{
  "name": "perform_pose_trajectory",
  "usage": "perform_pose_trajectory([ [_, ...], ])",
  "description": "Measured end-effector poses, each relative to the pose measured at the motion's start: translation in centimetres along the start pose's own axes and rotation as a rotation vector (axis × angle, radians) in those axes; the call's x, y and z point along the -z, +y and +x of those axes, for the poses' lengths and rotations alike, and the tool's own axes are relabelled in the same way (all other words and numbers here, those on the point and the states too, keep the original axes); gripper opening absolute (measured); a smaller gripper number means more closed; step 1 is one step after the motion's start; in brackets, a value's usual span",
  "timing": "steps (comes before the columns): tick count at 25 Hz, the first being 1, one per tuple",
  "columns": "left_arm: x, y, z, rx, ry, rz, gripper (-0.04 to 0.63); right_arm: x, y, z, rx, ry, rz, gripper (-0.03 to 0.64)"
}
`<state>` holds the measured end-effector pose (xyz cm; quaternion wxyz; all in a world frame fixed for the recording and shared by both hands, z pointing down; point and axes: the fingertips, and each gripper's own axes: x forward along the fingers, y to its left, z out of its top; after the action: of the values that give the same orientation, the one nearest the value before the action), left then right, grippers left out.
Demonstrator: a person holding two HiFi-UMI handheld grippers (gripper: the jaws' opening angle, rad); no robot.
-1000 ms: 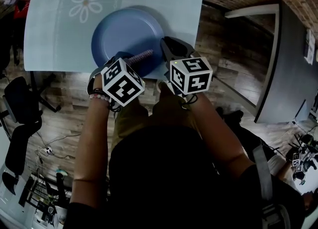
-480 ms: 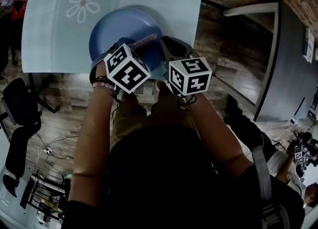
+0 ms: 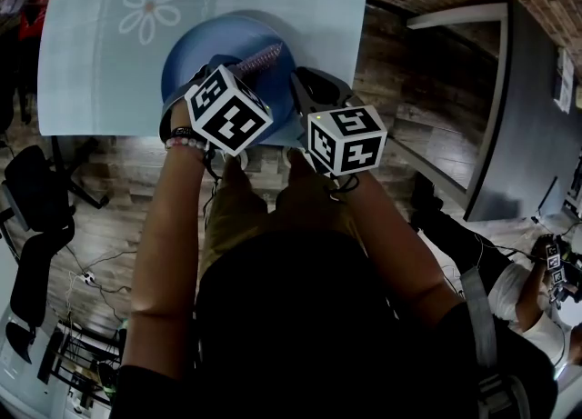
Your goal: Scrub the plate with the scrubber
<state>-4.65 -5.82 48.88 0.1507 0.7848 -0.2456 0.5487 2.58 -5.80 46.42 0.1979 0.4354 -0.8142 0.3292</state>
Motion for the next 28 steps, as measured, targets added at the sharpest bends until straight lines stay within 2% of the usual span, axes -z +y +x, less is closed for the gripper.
perform_pose_trajectory([
  [7, 1.3, 4.0, -0.3, -0.075, 0.005, -0.061, 0.074, 0.0, -0.1, 0.2, 0.002, 0.007, -0.011, 0.061],
  [15, 4.5, 6.2, -1.4, -0.135, 0.042, -0.14, 0.074, 0.1, -0.2, 0.1, 0.007, 0.008, -0.015, 0.061],
  [23, 8.6, 5.9, -2.6, -0.122, 0.063, -0.253, 0.074, 0.1, -0.1, 0.3, 0.006, 0.013, -0.017, 0.061],
  [28, 10.5, 4.3, -3.2, -0.104, 0.079, -0.276, 0.074, 0.1, -0.4, 0.3, 0.007, 0.011, -0.015, 0.061],
])
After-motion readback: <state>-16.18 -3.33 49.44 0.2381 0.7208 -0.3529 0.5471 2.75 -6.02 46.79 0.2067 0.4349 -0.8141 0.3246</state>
